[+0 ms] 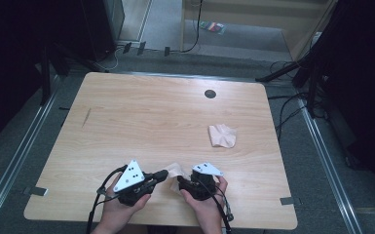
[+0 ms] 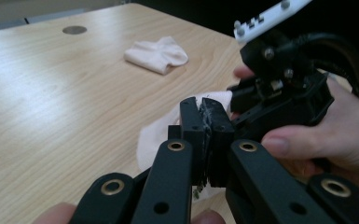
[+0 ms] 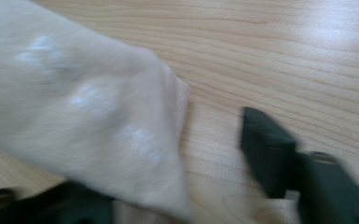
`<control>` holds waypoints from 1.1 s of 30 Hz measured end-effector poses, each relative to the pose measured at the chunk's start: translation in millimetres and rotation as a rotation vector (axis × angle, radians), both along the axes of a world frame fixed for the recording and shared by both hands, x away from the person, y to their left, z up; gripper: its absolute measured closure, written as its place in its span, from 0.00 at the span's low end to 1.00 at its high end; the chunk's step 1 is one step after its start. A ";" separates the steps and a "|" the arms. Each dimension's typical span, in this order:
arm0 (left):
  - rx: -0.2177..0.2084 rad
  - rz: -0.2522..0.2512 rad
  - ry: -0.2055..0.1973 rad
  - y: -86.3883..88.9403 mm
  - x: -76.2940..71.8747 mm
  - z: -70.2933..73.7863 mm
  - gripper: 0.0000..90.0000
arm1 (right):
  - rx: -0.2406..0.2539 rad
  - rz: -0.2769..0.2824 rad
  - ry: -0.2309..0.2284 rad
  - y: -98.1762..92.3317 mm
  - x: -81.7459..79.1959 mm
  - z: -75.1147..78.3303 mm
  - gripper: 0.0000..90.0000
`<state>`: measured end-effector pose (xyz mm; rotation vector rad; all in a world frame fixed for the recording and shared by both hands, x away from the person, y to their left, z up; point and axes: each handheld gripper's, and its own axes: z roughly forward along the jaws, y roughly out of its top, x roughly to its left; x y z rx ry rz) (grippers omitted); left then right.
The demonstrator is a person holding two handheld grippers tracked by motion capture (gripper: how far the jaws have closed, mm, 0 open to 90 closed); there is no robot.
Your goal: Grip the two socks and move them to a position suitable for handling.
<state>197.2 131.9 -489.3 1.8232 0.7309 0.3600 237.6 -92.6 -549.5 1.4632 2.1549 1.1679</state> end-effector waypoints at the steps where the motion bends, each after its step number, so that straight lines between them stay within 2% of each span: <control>1: -0.011 0.003 -0.001 3.0 -0.1 1.9 0.99 | -0.005 0.000 0.004 0.9 -0.9 0.4 0.65; 3: -0.030 0.014 -0.002 9.0 0.7 4.2 0.99 | -0.003 0.030 0.013 0.5 -1.9 1.3 0.77; 4: -0.031 0.023 -0.006 12.0 1.3 5.0 0.99 | -0.002 0.029 0.002 -1.0 -3.0 2.4 0.82; 6: -0.034 0.031 -0.009 16.8 2.9 5.6 1.00 | -0.031 0.018 -0.050 -5.9 -4.8 8.3 0.90; 7: -0.036 0.036 -0.010 18.3 3.4 5.4 1.00 | -0.059 0.007 -0.092 -8.9 -5.9 13.4 0.92; 10: -0.020 0.035 -0.027 19.8 5.3 2.6 1.00 | -0.205 -0.015 -0.288 -16.1 -10.8 32.9 0.93; 12: 0.007 0.045 -0.039 19.6 7.2 -2.2 1.00 | -0.302 -0.034 -0.395 -17.2 -15.0 41.6 0.80; 13: 0.024 0.052 -0.042 20.5 8.8 -6.0 1.00 | -0.351 -0.039 -0.428 -17.3 -15.3 41.7 0.72; 14: 0.035 0.056 -0.036 21.9 11.4 -10.8 1.00 | -0.380 -0.035 -0.418 -18.6 -13.3 40.0 0.67; 15: 0.046 0.057 -0.024 23.8 14.1 -16.1 1.00 | -0.366 -0.022 -0.383 -21.7 -10.8 36.8 0.64; 16: 0.063 0.061 -0.022 25.0 16.0 -21.7 1.00 | -0.332 -0.013 -0.341 -25.6 -7.9 32.7 0.59; 18: 0.131 0.084 -0.026 26.4 19.0 -32.7 0.99 | -0.284 0.015 -0.241 -32.6 -1.3 22.4 0.54; 19: 0.153 0.095 -0.033 27.8 20.3 -38.0 0.99 | -0.318 -0.001 -0.211 -35.7 0.6 17.1 0.52; 20: 0.179 0.114 -0.036 30.0 21.6 -42.1 0.99 | -0.358 -0.024 -0.198 -38.8 1.1 12.5 0.54; 21: 0.179 0.114 -0.036 30.0 21.6 -42.1 0.99 | -0.358 -0.024 -0.198 -38.8 1.1 12.5 0.54; 22: 0.204 0.124 -0.025 37.4 25.8 -47.3 0.99 | -0.396 -0.062 -0.180 -49.8 1.6 7.9 0.51; 24: 0.225 0.123 -0.026 44.5 29.0 -50.4 0.95 | -0.350 -0.098 -0.149 -64.8 3.8 9.8 0.49; 26: 0.230 0.100 -0.020 51.2 31.4 -51.7 0.80 | -0.299 -0.161 -0.133 -78.8 6.2 14.0 0.50; 27: 0.230 0.087 -0.022 54.9 31.9 -51.3 0.73 | -0.242 -0.189 -0.126 -84.6 6.8 16.6 0.53; 28: 0.230 0.087 -0.022 54.9 31.9 -51.3 0.67 | -0.242 -0.189 -0.126 -84.6 6.8 16.6 0.53; 29: 0.210 0.069 -0.027 62.4 31.9 -49.1 0.62 | -0.114 -0.196 -0.126 -89.5 6.9 21.5 0.57; 30: 0.210 0.069 -0.027 62.4 31.9 -49.1 0.59 | -0.060 -0.179 -0.126 -87.8 6.7 23.0 0.59; 31: 0.158 0.058 -0.012 71.2 32.6 -44.9 0.57 | -0.017 -0.148 -0.133 -84.0 6.7 23.7 0.60; 32: 0.158 0.058 -0.012 71.2 32.6 -44.9 0.56 | -0.017 -0.148 -0.133 -84.0 6.7 23.7 0.60; 33: 0.096 0.080 0.004 78.7 33.7 -40.9 0.56 | 0.031 -0.073 -0.132 -69.1 6.7 23.8 0.62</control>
